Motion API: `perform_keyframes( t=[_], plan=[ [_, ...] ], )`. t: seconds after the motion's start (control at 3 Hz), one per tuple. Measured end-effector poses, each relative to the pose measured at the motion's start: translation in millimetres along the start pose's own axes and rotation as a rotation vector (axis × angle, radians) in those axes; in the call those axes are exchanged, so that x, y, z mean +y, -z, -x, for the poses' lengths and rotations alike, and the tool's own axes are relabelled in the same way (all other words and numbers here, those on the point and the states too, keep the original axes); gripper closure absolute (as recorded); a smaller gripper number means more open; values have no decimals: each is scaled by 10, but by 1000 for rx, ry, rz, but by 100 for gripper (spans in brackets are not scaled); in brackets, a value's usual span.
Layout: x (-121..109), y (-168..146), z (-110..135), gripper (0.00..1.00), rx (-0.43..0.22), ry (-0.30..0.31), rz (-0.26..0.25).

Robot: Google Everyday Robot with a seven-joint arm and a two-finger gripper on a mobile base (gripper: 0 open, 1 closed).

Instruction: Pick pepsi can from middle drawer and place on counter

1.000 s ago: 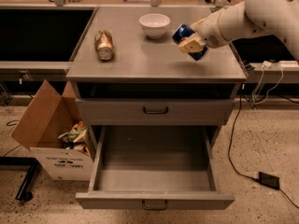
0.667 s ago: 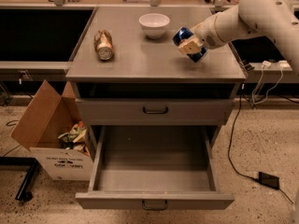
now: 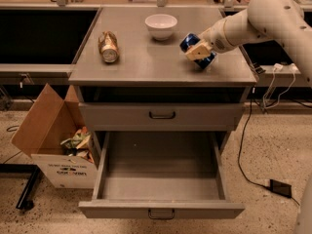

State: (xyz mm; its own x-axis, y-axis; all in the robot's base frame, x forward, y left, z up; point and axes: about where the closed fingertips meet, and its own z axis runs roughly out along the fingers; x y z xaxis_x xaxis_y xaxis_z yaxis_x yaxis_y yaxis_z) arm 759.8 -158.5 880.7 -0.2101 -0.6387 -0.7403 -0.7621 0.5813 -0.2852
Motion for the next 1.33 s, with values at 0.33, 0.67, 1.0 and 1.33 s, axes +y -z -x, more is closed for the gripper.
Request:
perform_keyframes(
  t=[0.33,0.67,1.0,1.33],
  plan=[
    [-2,-13,4,11,-2,-3,0],
    [-7,-14,20,0,-14,-9,0],
    [-35,38,25,0,-38,-11,-15],
    [-64,202,135,0,-83,17,-56]
  ],
)
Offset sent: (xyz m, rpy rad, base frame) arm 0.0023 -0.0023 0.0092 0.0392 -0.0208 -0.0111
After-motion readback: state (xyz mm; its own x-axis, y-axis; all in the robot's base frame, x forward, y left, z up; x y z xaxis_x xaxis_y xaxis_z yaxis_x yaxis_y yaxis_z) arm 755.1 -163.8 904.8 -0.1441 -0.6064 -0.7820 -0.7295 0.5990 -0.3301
